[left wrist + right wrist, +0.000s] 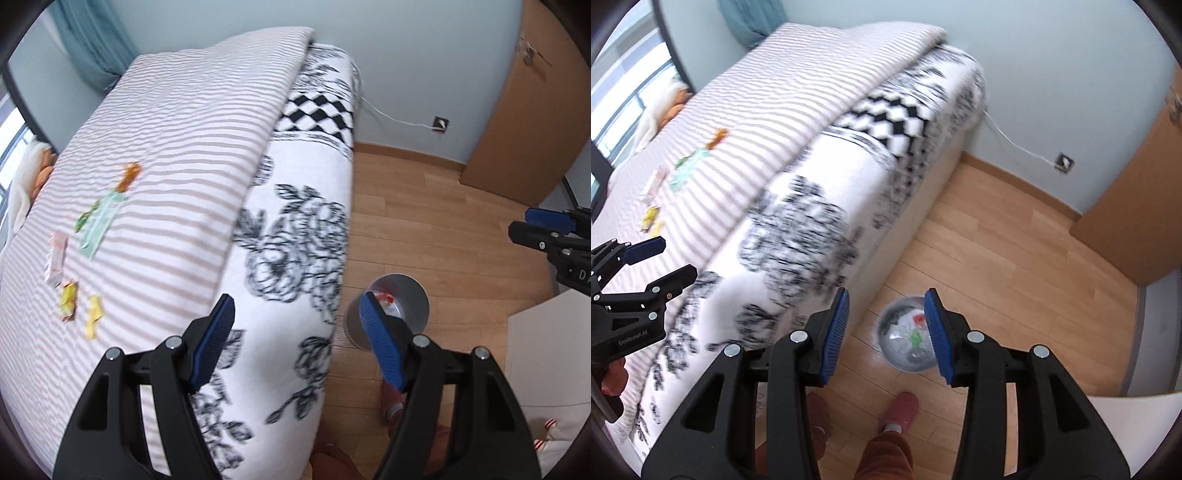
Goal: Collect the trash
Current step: 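Move both tools back over the bed toward the yellow items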
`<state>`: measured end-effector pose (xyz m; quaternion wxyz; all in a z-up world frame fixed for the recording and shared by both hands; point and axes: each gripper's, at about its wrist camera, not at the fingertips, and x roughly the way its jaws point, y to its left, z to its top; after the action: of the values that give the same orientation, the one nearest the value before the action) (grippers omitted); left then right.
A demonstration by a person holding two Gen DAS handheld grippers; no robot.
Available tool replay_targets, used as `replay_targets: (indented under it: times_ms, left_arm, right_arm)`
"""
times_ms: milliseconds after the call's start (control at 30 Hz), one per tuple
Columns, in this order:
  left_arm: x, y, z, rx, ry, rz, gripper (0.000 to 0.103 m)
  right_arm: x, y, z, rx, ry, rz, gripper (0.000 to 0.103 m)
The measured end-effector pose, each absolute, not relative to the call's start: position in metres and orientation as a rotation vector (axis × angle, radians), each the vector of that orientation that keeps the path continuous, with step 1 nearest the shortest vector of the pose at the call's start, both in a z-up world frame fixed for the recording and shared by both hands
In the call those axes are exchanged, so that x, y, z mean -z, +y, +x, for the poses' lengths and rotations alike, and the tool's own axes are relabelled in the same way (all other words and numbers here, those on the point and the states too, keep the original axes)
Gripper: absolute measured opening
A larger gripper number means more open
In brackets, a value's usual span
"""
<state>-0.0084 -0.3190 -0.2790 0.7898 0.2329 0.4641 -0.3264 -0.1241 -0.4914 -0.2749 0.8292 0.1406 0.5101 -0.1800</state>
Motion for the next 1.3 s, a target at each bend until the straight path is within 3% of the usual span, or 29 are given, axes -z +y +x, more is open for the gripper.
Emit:
replay_targets:
  times_ms: [433,767,1000,1300]
  left_arm:
    - [0.202,-0.144,0.070,0.483,0.903,0.379,0.073]
    - [0.195,-0.037,0.136,0.344,0.917,0.281,0.074]
    - [0.228,-0.010,0.174,0.272,0.962,0.237,0.074]
    - [0.305,0.008,0.202,0.218,1.076,0.254,0.074]
  right_arm:
    - [0.205,-0.309,0.001,0.089,0.979,0.168,0.041]
    - [0.194,-0.200,0.088,-0.063,0.968,0.100,0.042]
    - [0.235,-0.152,0.148,-0.172,1.032,0.043,0.042]
    - [0.348,-0.132,0.194,-0.184,1.173,0.032,0.042]
